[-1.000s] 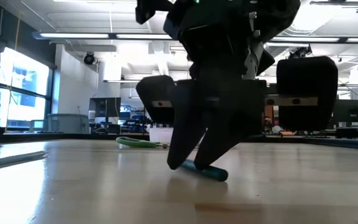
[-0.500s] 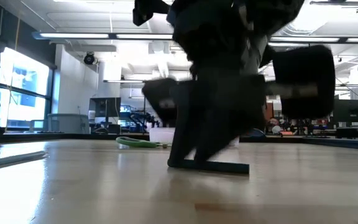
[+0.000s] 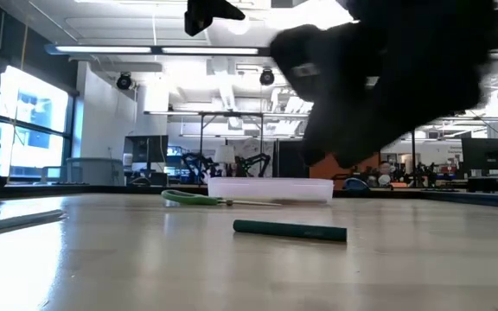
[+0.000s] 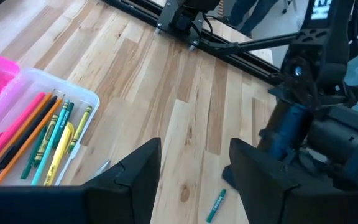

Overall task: Pick & place school supplies into a supply box
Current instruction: Put the dark green crayon into the supply box

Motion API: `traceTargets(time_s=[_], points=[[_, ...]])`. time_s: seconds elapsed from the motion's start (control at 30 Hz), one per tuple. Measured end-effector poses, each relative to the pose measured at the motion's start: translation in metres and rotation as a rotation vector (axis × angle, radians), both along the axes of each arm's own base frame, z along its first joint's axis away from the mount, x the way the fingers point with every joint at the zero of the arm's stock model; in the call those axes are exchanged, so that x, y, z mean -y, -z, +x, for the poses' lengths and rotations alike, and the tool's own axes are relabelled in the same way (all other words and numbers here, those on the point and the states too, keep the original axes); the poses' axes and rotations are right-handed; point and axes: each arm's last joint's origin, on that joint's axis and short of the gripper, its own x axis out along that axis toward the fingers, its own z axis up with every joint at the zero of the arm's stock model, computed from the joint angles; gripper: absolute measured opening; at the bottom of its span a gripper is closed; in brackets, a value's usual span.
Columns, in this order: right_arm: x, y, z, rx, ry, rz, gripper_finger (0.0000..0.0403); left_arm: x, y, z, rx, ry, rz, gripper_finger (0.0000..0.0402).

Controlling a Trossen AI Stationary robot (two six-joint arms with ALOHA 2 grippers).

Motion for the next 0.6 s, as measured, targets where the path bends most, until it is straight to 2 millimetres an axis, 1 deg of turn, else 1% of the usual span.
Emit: traceTargets(time_s=[0.07, 0.2, 0.3, 0.4, 0.5, 0.6], points=[[-0.008, 0.005, -0.007, 0.039, 0.08, 0.028, 0.0078, 0.0, 0.0, 0.0, 0.001, -0.001, 0.001, 0.0223], [-0.014, 0.017, -0.022, 0.172, 0.241, 0.09, 0.0078, 0.0, 0.0, 0.0, 0.004, -0.003, 0.001, 0.0223], [-0.012, 0.028, -0.035, 0.304, 0.407, 0.106, 0.0078, 0.0, -0.001, 0.001, 0.013, -0.004, 0.0, 0.0223], [-0.004, 0.039, -0.047, 0.385, 0.558, 0.194, 0.0078, 0.0, -0.003, 0.002, 0.031, -0.013, -0.012, 0.0223], [-0.001, 0.043, -0.051, 0.443, 0.615, 0.264, 0.0078, 0.0, -0.004, 0.002, 0.041, -0.015, -0.016, 0.0223], [-0.002, 0.051, -0.05, 0.426, 0.618, 0.265, 0.0078, 0.0, -0.005, 0.003, 0.053, -0.015, -0.015, 0.0223]])
